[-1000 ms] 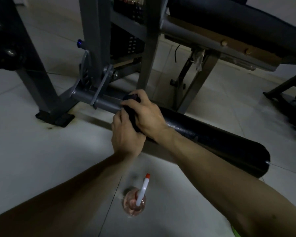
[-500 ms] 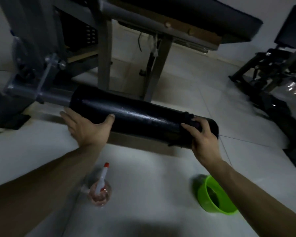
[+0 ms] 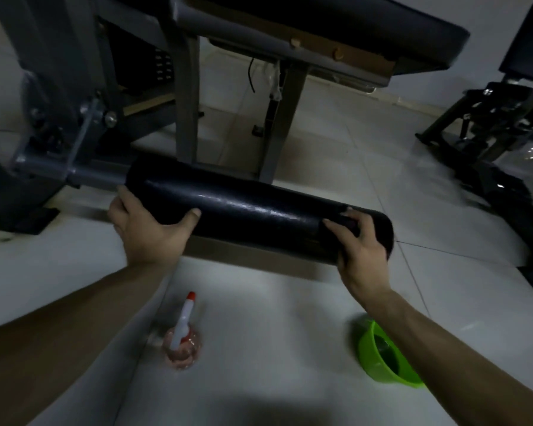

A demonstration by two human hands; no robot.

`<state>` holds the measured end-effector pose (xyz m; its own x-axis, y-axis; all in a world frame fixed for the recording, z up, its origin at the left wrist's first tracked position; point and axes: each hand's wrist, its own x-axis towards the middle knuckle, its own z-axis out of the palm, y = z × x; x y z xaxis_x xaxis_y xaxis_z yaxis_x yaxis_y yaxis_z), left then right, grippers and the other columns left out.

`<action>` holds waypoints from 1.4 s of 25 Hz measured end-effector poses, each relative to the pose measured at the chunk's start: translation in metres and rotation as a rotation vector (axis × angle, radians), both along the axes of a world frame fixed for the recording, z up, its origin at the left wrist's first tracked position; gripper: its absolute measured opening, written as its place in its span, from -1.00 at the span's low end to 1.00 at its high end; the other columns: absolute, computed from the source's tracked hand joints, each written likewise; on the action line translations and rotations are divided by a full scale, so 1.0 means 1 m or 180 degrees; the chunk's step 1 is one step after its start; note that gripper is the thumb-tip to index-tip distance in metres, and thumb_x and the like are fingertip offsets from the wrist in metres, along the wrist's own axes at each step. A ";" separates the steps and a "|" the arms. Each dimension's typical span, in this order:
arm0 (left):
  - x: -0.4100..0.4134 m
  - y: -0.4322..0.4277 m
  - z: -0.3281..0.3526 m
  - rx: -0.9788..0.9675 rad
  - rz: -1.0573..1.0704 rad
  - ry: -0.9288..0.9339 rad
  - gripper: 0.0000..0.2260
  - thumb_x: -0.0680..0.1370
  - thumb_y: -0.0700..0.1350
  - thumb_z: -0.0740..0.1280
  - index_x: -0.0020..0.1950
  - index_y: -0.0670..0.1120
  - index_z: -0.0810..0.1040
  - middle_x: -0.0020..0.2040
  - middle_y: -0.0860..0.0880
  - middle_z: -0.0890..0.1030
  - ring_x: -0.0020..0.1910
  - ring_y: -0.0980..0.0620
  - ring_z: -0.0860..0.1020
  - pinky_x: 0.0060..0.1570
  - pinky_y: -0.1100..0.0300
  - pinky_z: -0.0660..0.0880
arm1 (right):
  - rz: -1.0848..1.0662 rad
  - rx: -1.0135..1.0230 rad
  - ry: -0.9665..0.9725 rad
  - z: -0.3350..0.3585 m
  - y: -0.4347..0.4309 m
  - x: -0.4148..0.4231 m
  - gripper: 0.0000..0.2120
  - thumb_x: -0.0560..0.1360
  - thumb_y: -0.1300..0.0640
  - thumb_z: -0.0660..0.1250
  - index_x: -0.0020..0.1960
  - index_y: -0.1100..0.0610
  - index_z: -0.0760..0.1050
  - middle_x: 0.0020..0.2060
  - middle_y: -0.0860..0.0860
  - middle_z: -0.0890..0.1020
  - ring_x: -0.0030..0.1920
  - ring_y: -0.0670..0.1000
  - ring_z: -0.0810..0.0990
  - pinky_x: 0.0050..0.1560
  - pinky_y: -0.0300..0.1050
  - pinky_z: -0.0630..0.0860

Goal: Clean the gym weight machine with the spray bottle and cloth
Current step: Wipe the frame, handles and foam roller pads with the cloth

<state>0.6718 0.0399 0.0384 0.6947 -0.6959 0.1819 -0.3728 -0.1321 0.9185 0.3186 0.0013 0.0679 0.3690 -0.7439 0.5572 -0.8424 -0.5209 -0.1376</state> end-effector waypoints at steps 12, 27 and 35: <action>0.045 0.007 -0.002 -0.0372 -0.0539 -0.0228 -0.19 0.42 -0.03 0.55 0.56 0.13 0.19 0.44 0.03 0.27 0.32 -0.03 0.47 0.18 -0.06 0.61 | 0.1699 0.0127 0.0377 0.032 -0.034 0.327 -0.55 0.53 0.23 0.42 0.42 0.11 0.51 0.35 0.16 0.40 0.09 0.22 0.58 -0.08 0.16 0.64; 0.008 0.012 -0.007 -0.0098 -0.0198 0.0409 0.11 0.37 0.03 0.63 0.67 -0.10 -0.06 0.61 -0.16 0.14 0.56 -0.17 0.20 0.36 0.19 0.18 | 0.0417 -0.0197 0.0373 -0.001 -0.012 0.046 -0.46 0.44 0.29 0.24 0.39 0.09 0.57 0.41 0.22 0.42 0.11 0.26 0.61 -0.18 0.06 0.66; 0.013 -0.008 -0.009 0.0015 0.0101 0.0025 0.03 0.29 0.20 0.61 0.58 -0.10 0.18 0.52 -0.18 0.29 0.51 -0.21 0.26 0.46 -0.13 0.33 | -0.0715 -0.0017 -0.0062 -0.005 0.014 -0.085 -0.39 0.34 0.49 0.39 0.32 0.08 0.60 0.35 0.15 0.44 0.00 0.28 0.63 -0.16 0.02 0.60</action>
